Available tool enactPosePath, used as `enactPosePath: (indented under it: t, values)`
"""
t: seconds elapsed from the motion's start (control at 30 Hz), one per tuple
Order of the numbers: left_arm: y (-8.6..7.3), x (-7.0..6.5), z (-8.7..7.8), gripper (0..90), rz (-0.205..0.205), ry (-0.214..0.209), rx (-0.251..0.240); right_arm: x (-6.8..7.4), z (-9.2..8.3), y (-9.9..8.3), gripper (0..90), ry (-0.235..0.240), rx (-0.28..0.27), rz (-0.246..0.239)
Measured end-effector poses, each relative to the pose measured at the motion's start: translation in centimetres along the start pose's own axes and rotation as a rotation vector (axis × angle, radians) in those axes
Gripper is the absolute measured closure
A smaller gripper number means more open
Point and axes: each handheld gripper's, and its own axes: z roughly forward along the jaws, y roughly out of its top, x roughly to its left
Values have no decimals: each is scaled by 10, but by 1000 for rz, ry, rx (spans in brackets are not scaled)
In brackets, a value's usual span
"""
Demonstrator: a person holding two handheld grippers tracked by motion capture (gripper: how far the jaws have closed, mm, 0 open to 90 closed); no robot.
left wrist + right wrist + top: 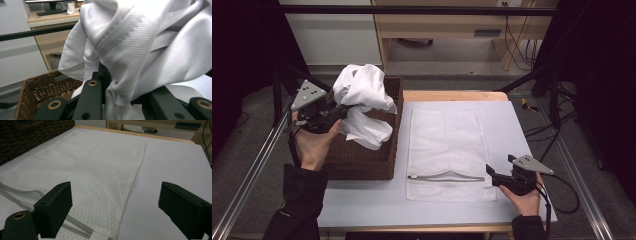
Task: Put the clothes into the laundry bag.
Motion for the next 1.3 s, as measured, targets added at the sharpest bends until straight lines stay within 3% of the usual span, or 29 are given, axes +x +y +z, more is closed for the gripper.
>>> enactPosePath:
  t: [0.2,0.37,0.6,0.7,0.97,1.3]
  values:
    - [5,-17,10,753,5,-37,2,0,0,0,122,0,-2,-1]
    - [7,-39,24,753,17,-86,-1,0,0,0,123,-2,6,-1]
    - [5,-64,40,752,38,-124,4,-1,-2,0,122,-3,-1,6]
    - [2,-77,51,752,30,-150,19,-2,-3,0,123,-2,-5,9]
    - [-19,-118,87,752,76,-205,91,-7,-4,-2,123,-8,0,14]
    - [-45,-146,116,751,91,-241,145,-10,-3,-3,122,-4,5,28]
